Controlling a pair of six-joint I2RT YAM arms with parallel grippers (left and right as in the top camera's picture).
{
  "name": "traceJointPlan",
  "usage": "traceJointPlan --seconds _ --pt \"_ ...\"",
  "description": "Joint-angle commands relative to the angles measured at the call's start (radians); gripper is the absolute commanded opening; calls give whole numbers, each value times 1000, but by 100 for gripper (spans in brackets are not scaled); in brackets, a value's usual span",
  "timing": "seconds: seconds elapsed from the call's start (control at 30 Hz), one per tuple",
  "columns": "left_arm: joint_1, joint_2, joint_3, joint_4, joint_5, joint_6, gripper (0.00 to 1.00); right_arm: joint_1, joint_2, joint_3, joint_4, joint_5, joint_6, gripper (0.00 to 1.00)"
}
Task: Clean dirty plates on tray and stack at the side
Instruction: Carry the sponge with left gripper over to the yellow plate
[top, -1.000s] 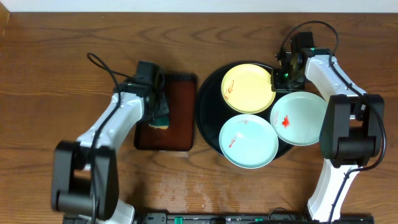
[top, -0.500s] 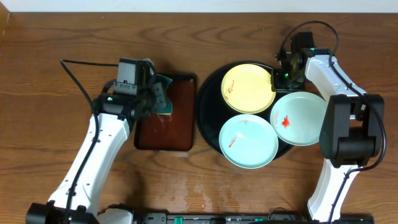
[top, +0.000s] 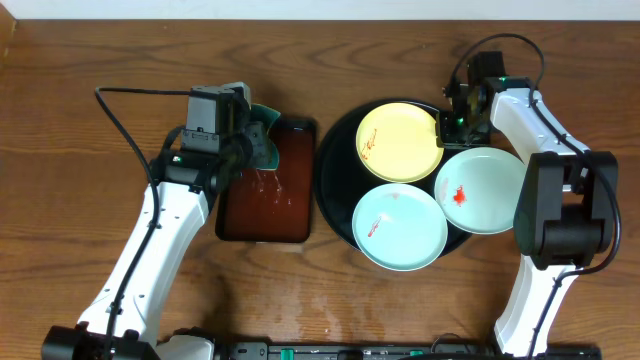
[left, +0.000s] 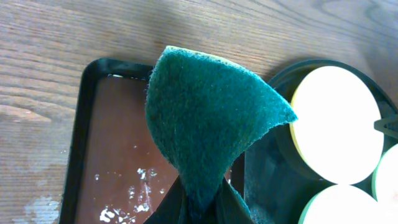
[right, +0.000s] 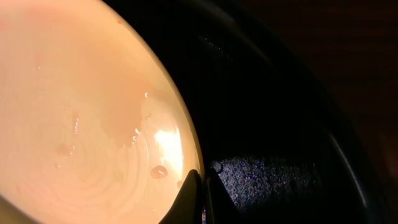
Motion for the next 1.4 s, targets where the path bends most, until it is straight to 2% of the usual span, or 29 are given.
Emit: traceJointPlan --seconds 0.0,0.13,0.2,0.27,0.33,0.4,0.47,0.53,0.57,0.63,0.7,0.8,1.07,1.37 --pt "2 -13 22 9 -65 13 8 5 -4 -10 -1 24 2 1" --pt "2 -13 22 12 -82 6 8 6 -4 -10 -1 24 2 1" --pt "2 -13 22 -21 -39 -63 8 6 -4 -10 -1 24 2 1" --pt "2 -13 22 -39 0 -70 7 5 -4 -10 -1 24 2 1" --pt "2 -13 22 -44 -66 -44 7 5 -4 -10 -1 24 2 1" --pt "3 -13 22 -49 -208 -50 8 5 -4 -10 -2 24 2 1" --pt "3 -13 22 -64 -250 -116 8 5 -4 -10 -2 24 2 1" --pt "2 -13 21 -82 -167 -251 7 5 -4 -10 -2 24 2 1" --pt "-3 -12 19 -78 -116 -268 7 5 -4 -10 -2 24 2 1" --pt "-14 -12 19 -71 -80 -217 8 5 -4 -10 -2 24 2 1" --pt "-14 -13 19 -74 -132 -174 7 5 -4 -10 -2 24 2 1" --pt "-14 -13 19 -93 -116 -235 8 5 -4 -10 -2 24 2 1" --pt "-35 -13 50 -87 -121 -200 7 5 -4 -10 -1 24 2 1" --pt "-38 84 273 -299 -171 -133 7 5 -4 -10 0 24 2 1"
